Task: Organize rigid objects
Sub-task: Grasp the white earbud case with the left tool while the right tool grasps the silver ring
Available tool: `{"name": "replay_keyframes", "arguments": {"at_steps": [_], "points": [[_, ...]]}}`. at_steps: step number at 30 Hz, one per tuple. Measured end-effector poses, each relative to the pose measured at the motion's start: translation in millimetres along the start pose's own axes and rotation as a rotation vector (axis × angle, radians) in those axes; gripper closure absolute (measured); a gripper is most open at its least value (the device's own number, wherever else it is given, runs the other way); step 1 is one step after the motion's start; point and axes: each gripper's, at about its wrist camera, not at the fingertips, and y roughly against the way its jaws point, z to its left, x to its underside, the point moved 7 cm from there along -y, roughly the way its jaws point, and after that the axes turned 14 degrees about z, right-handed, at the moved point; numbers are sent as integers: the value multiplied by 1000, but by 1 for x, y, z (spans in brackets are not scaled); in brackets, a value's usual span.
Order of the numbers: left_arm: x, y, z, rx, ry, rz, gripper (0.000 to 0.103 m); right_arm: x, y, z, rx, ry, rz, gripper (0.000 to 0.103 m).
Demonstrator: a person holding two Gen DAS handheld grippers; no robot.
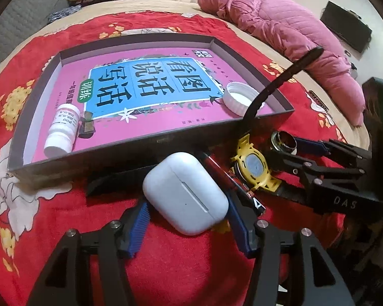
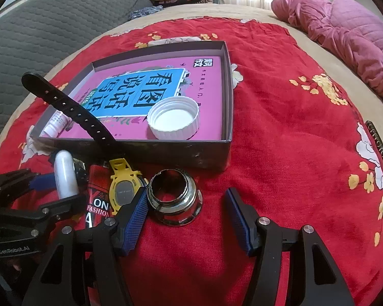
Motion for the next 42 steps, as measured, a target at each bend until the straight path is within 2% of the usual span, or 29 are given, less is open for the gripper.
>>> {"name": "replay_keyframes", "arguments": {"at_steps": [5, 8, 14, 22, 24, 29, 32, 35, 39, 42], "points": [[-1, 0, 6, 69, 41, 8, 46, -1, -1, 0, -4, -3, 0, 40], [-2, 2, 13, 121, 140, 26, 46, -2, -2, 0, -8, -4, -1, 40], [-3, 3, 22, 196, 270, 57, 46, -4, -3, 0, -5, 0, -4, 40], [-10, -4, 35, 246, 448, 126, 46, -3, -3, 1, 4, 17, -14, 42], [-10, -5, 36, 231, 463, 145, 46, -3, -3, 4, 7, 34, -18, 48], [-17, -9, 32, 175, 484, 187, 46, -2, -2, 6, 15, 49, -22, 50], [-16, -9, 33, 162, 491, 192, 53, -1, -2, 5, -1, 39, -21, 50], [-15, -8, 35, 187, 492, 184, 53, -1, -1, 6, -9, 39, -23, 52], [-11, -5, 40, 234, 495, 161, 54, -1, 0, 10, -17, 56, -26, 64], [-7, -3, 43, 283, 508, 138, 55, -1, 1, 11, -20, 59, -30, 65]]}}
